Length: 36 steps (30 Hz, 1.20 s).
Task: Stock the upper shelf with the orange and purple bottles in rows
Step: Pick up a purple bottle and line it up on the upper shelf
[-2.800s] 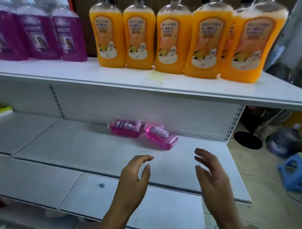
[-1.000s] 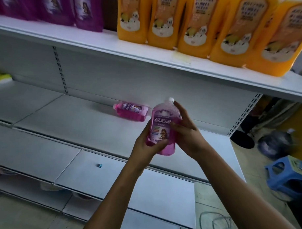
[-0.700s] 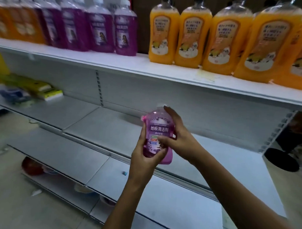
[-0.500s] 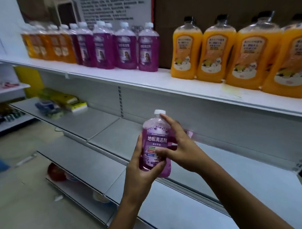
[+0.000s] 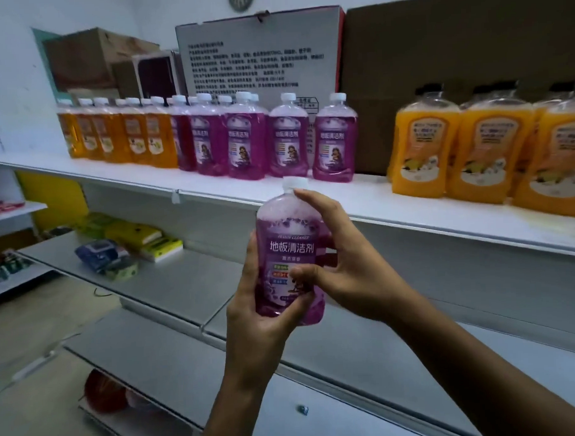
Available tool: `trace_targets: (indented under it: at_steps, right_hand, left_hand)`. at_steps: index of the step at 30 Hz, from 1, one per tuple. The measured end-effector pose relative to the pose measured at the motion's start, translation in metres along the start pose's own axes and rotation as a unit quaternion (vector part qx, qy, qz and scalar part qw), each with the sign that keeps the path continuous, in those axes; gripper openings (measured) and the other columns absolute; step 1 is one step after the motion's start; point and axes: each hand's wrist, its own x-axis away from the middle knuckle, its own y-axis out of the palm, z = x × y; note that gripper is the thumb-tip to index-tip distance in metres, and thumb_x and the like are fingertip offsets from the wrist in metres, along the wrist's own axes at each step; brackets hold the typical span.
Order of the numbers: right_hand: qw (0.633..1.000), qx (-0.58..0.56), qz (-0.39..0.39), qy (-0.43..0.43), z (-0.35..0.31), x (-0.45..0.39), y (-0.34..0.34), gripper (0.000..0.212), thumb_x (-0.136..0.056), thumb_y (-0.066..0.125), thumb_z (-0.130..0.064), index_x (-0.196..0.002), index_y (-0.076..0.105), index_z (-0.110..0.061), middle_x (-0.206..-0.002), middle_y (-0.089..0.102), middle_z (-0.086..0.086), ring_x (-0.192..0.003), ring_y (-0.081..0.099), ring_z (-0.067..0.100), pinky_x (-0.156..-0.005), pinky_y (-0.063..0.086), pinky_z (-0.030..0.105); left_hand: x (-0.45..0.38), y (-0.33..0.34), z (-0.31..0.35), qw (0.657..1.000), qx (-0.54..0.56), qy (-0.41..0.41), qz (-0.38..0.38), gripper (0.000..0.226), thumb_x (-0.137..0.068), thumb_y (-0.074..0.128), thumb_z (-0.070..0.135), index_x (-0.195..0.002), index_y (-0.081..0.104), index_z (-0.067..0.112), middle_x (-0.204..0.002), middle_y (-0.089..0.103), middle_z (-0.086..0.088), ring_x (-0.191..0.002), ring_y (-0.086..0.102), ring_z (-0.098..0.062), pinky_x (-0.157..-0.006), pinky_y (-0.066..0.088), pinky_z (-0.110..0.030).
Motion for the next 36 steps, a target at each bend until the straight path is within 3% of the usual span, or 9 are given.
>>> trace_targets:
  at_steps: [6,10,13,18,22,27,29,32,36]
  right_hand:
    - [0.995,0.036,0.081,-0.036,-0.02,-0.053,0.008,0.088,-0.085,0.075,-0.011,-0.153,0.025,-0.036,-0.155,0.029,-0.004,-0.137,0.046,0.022,-0.092,0.059,0.037]
    - [0.988,0.09,0.119,-0.04,-0.035,-0.08,-0.008,0.088,-0.084,0.075,-0.008,-0.152,0.023,-0.029,-0.154,0.03,0.002,-0.138,0.044,0.02,-0.094,0.058,0.035]
    - [0.975,0.172,0.135,-0.041,-0.039,-0.099,-0.014,0.088,-0.082,0.077,-0.004,-0.149,0.025,-0.029,-0.154,0.028,0.004,-0.141,0.038,0.023,-0.098,0.056,0.041]
    - [0.967,0.222,0.127,0.007,-0.024,-0.122,-0.02,0.088,-0.084,0.077,-0.005,-0.153,0.025,-0.019,-0.155,0.023,0.007,-0.144,0.03,0.024,-0.103,0.052,0.046]
    - [0.95,0.289,0.116,0.038,-0.007,-0.135,-0.02,0.089,-0.086,0.075,-0.006,-0.153,0.023,-0.03,-0.157,0.015,0.005,-0.145,0.022,0.018,-0.107,0.048,0.034]
    - [0.937,0.32,0.12,0.072,0.012,-0.152,-0.023,0.092,-0.086,0.075,-0.007,-0.155,0.019,-0.033,-0.155,0.016,0.002,-0.143,0.025,0.02,-0.108,0.048,0.042]
    - [0.929,0.338,0.124,0.083,0.019,-0.16,-0.025,0.092,-0.086,0.075,-0.009,-0.155,0.02,-0.035,-0.156,0.02,0.002,-0.142,0.03,0.021,-0.107,0.049,0.045]
    - [0.928,0.336,0.129,0.097,0.029,-0.172,-0.029,0.094,-0.084,0.077,-0.009,-0.155,0.021,-0.035,-0.155,0.023,0.001,-0.139,0.036,0.018,-0.101,0.053,0.046]
    - [0.923,0.336,0.153,0.106,0.044,-0.185,-0.028,0.094,-0.083,0.077,-0.006,-0.155,0.023,-0.033,-0.156,0.023,0.002,-0.137,0.039,0.019,-0.104,0.051,0.044]
  left_hand:
    - [-0.078,-0.035,0.011,0.993,0.013,0.064,-0.102,0.095,-0.081,0.077,0.033,-0.155,0.018,0.039,-0.133,0.051,0.033,-0.12,0.059,-0.002,-0.088,0.056,-0.024]
    - [-0.134,-0.034,0.017,0.981,-0.016,0.096,-0.166,0.103,-0.081,0.079,0.024,-0.158,0.011,0.029,-0.137,0.054,0.015,-0.116,0.063,-0.006,-0.092,0.057,-0.032]
    - [-0.166,-0.025,0.017,0.974,-0.054,0.109,-0.191,0.106,-0.076,0.083,0.026,-0.157,0.015,0.019,-0.131,0.059,0.008,-0.108,0.065,0.0,-0.094,0.056,-0.03]
    - [-0.195,-0.017,0.002,0.97,-0.056,0.067,-0.228,0.098,-0.074,0.085,0.026,-0.152,0.025,0.021,-0.117,0.066,0.011,-0.101,0.067,0.001,-0.094,0.055,-0.028]
    - [-0.207,-0.012,-0.014,0.968,-0.066,0.043,-0.239,0.089,-0.075,0.084,0.026,-0.145,0.029,0.024,-0.11,0.065,0.015,-0.095,0.066,0.005,-0.086,0.055,-0.019]
    - [-0.237,-0.013,-0.033,0.951,-0.114,0.017,-0.286,0.088,-0.076,0.084,0.029,-0.142,0.025,0.026,-0.099,0.063,0.023,-0.086,0.063,0.017,-0.07,0.049,-0.005]
    - [-0.245,-0.013,-0.038,0.942,-0.165,0.013,-0.293,0.083,-0.078,0.081,0.035,-0.139,0.025,0.025,-0.103,0.064,0.02,-0.088,0.064,0.008,-0.078,0.05,-0.016]
    - [-0.252,-0.017,-0.046,0.914,-0.28,-0.023,-0.292,0.054,-0.086,0.072,0.045,-0.124,0.041,0.024,-0.11,0.062,0.009,-0.097,0.06,-0.015,-0.086,0.05,-0.036]
    - [-0.244,-0.018,-0.054,0.884,-0.421,0.027,-0.2,0.041,-0.097,0.052,0.046,-0.118,0.055,0.011,-0.112,0.06,-0.009,-0.103,0.054,-0.027,-0.087,0.046,-0.04]
